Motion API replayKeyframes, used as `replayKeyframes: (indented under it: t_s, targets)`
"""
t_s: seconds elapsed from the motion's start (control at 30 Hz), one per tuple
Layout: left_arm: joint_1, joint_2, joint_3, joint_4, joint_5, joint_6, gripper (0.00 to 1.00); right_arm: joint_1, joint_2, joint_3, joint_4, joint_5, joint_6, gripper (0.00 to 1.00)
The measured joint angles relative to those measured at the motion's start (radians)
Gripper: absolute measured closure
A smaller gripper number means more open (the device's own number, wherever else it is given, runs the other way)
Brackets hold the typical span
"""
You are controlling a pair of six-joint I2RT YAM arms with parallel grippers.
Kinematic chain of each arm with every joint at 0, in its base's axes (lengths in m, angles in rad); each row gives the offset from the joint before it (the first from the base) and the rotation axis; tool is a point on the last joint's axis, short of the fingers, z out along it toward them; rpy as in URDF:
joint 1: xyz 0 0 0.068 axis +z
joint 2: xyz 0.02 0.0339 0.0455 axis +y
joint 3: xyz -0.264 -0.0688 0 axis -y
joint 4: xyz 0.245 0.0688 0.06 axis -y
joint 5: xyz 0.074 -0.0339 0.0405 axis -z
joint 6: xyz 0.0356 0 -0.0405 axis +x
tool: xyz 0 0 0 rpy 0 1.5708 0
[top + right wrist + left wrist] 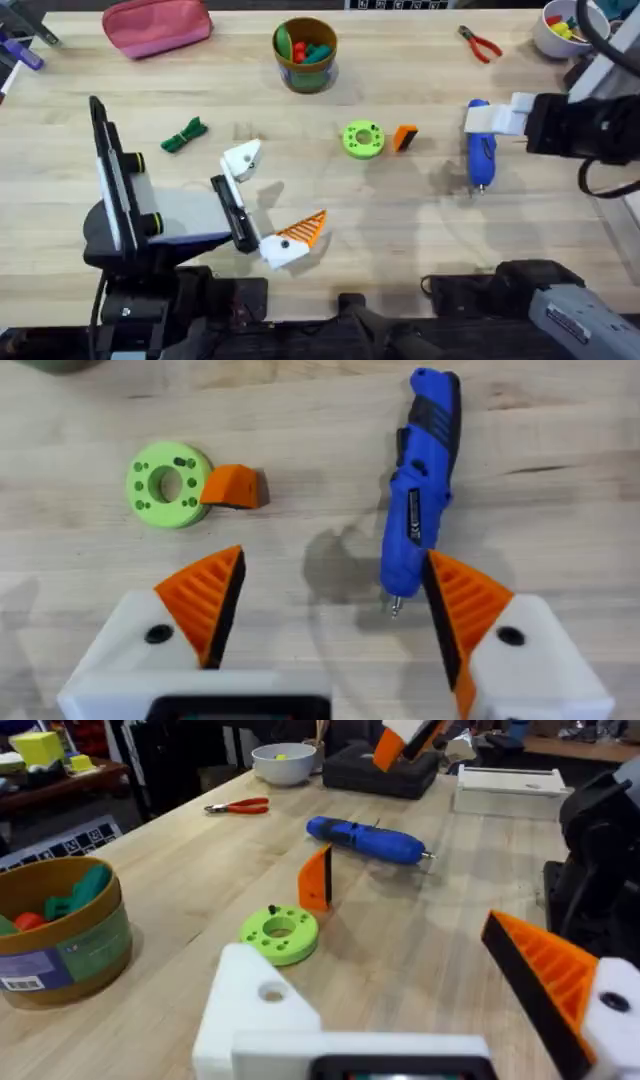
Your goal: Pick up the gripper from the table and insert it into the empty holder that is missing its gripper. Then pick up a screw, insert it into the mounting hole, and use the screwdriver to tighten it. Finally, clean up the table by picking up the vegetable and placing it into the bucket.
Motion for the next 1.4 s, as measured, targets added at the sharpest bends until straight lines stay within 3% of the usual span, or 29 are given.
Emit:
replayKeyframes:
  t_s: [0.13, 0.5, 0.77, 1.4]
  targets:
    - [0.000, 0.000, 0.000, 0.000, 0.000, 0.000, 0.015, 0.025, 0.066, 0.015, -0.052, -0.005, 0.034, 0.007]
    - [0.000, 0.000, 0.000, 0.000, 0.000, 0.000, 0.015, 0.243, 0.335, 0.213, -0.105, 0.049, 0.081, 0.008]
    - [0.000, 0.000, 0.000, 0.000, 0.001, 0.000, 0.015, 0.321, 0.504, 0.297, -0.118, 0.060, 0.104, 0.007]
    - [0.000, 0.000, 0.000, 0.000, 0.003, 0.000, 0.015, 0.338, 0.763, 0.304, -0.015, 0.037, 0.117, 0.048]
